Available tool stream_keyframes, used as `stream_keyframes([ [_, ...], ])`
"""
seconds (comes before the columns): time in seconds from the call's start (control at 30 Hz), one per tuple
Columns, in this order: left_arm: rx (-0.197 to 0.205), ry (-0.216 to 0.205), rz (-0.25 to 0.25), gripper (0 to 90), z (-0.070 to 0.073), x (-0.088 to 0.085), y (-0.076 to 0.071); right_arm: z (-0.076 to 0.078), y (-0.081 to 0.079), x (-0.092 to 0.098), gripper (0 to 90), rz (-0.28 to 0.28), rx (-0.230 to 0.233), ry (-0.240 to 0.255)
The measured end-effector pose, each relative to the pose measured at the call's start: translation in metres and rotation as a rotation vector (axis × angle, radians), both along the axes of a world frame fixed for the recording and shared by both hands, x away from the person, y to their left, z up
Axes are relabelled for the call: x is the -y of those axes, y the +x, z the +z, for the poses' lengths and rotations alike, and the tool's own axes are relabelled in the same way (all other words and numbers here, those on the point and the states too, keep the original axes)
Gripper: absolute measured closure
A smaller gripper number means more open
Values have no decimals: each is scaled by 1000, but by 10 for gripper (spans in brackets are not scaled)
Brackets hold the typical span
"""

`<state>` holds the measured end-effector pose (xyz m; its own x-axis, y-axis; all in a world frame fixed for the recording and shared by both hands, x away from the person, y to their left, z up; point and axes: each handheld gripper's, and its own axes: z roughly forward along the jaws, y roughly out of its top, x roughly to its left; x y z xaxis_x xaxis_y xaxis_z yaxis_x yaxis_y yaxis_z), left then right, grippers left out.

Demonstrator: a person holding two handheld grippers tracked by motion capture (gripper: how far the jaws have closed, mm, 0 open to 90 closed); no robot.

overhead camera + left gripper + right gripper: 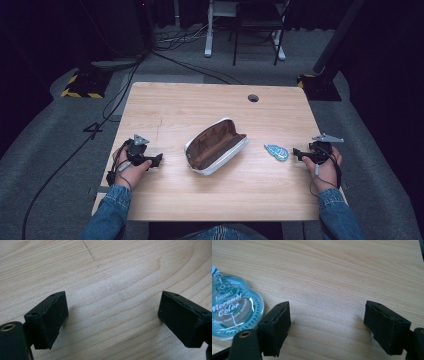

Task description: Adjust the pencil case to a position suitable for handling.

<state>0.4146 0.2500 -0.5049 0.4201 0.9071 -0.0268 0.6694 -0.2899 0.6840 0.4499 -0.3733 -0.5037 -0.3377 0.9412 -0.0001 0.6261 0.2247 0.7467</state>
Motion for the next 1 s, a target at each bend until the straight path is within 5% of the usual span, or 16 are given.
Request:
stream_keyframes([
  [0.23, -1, -4, 21, 135, 2, 1, 0, 0, 0, 0, 216, 2, 1, 0],
  [0.47, -44, -57, 49, 177, 8, 0, 1, 0, 0, 0, 217, 4, 0, 1],
  [0.73, -7, -82, 32, 189, 26, 6, -3, 0, -1, 0, 217, 7, 0, 2],
  [1.0, 0, -184, 2, 207, 48, 19, -12, 0, -1, 0, 217, 8, 0, 2],
])
